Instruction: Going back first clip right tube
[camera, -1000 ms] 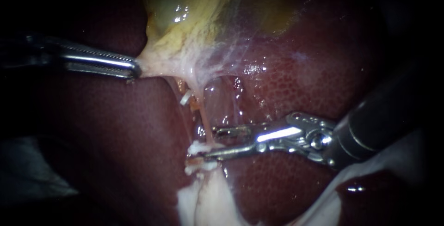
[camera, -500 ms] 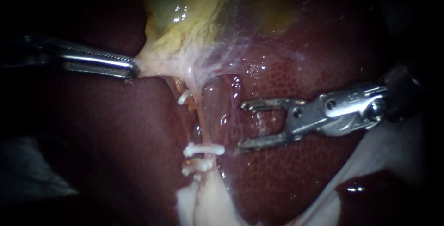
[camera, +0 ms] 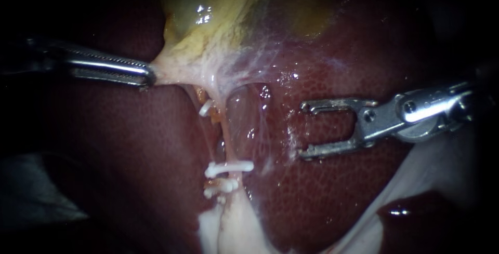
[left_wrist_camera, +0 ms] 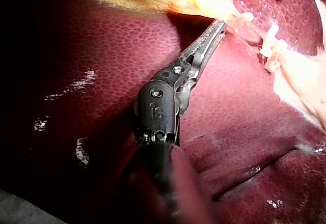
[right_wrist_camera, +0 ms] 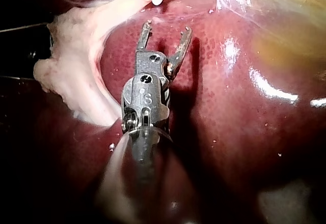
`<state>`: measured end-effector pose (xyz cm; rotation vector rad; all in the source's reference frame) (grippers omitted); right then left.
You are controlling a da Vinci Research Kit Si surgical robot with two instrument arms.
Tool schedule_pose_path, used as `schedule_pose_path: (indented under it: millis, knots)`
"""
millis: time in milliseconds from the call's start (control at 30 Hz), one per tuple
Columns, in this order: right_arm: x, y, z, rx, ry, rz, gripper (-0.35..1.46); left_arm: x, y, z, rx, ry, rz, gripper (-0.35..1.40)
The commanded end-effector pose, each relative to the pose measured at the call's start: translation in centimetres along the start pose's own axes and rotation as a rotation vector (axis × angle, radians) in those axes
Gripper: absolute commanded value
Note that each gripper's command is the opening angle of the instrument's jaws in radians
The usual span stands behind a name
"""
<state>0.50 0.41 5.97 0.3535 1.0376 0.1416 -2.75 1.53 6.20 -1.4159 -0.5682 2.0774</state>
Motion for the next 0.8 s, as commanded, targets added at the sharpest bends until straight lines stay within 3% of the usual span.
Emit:
schedule_pose_path:
  millis: [33, 367, 800]
  knots:
    - [0.00, 0.00, 0.00, 0.001, 0.001, 0.000, 0.50, -0.02, -0.02, 0.05, 0.004, 0.000, 0.001, -0.35]
    - [0.02, -0.03, -0.06, 0.004, 0.001, 0.000, 0.50, -0.30, -0.24, 0.44, 0.015, -0.005, 0.016, -0.35]
    - [0.03, -0.03, -0.07, 0.005, 0.002, 0.000, 0.50, -0.30, -0.22, 0.45, 0.014, -0.008, 0.016, -0.35]
